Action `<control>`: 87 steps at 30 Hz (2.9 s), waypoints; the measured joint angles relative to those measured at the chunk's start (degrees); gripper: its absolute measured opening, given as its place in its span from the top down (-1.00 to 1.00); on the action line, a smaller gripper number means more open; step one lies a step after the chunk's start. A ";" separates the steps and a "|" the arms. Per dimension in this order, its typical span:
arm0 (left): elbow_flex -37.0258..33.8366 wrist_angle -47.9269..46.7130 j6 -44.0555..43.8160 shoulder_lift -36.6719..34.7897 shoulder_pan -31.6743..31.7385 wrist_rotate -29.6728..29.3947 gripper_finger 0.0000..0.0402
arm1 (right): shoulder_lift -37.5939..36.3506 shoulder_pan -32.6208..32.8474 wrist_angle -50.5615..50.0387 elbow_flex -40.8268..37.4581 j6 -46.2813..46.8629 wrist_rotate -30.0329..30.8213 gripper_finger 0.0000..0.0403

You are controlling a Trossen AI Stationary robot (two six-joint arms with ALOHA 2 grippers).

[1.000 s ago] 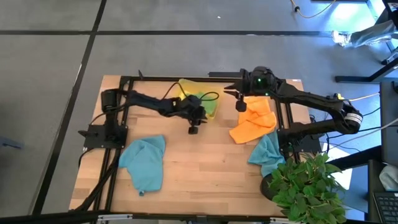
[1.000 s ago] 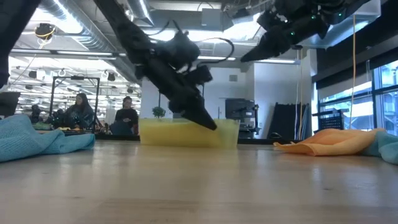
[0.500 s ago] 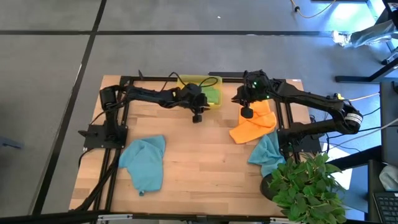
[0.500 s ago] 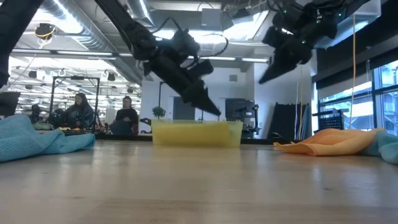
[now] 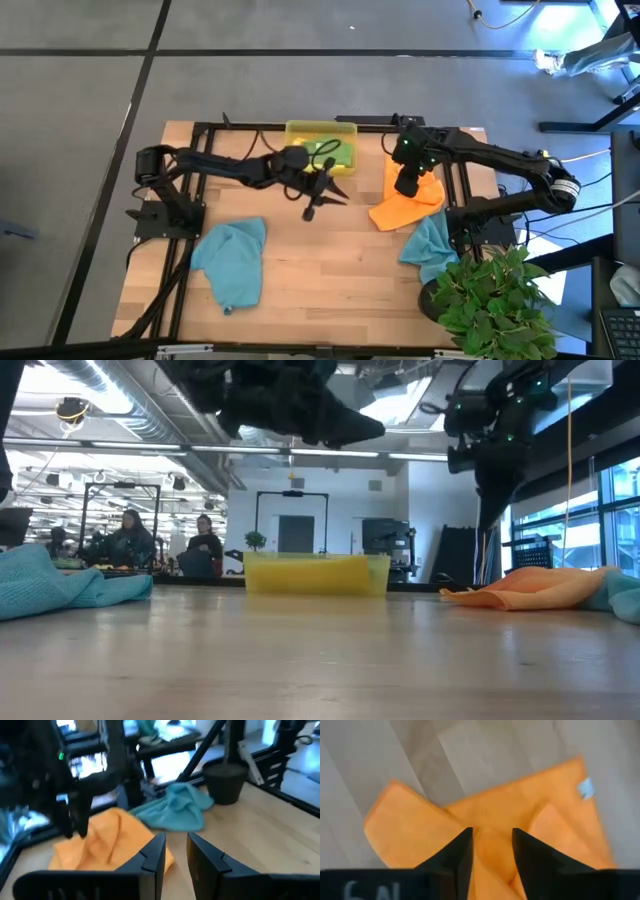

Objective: Fold microfiber towels
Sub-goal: Fold the orange towel

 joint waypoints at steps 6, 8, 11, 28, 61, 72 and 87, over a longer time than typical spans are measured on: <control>-9.01 19.57 -4.79 -1.07 2.19 3.90 0.65 | 5.89 0.02 -0.47 0.02 3.40 2.70 0.05; -11.75 23.14 -7.89 -2.67 3.82 4.28 0.65 | 8.70 -0.21 0.09 0.02 3.38 4.76 0.00; -14.44 24.80 -10.07 -5.16 5.45 4.22 0.65 | 13.44 -1.07 0.15 0.02 3.33 6.32 -0.02; -17.75 23.63 -9.61 -8.83 3.45 3.04 0.65 | 22.97 -3.41 4.99 0.04 -2.59 14.56 0.22; -5.48 11.79 -1.80 -3.12 2.74 -9.51 0.00 | -0.02 15.76 14.68 9.40 -4.18 5.36 0.99; 1.58 7.84 -0.21 2.45 4.38 -11.47 -0.14 | 0.00 20.38 17.61 9.40 -4.18 5.49 0.99; 2.90 9.09 1.98 6.17 5.35 -10.53 -0.14 | 0.00 20.61 19.08 9.40 -4.27 5.53 0.99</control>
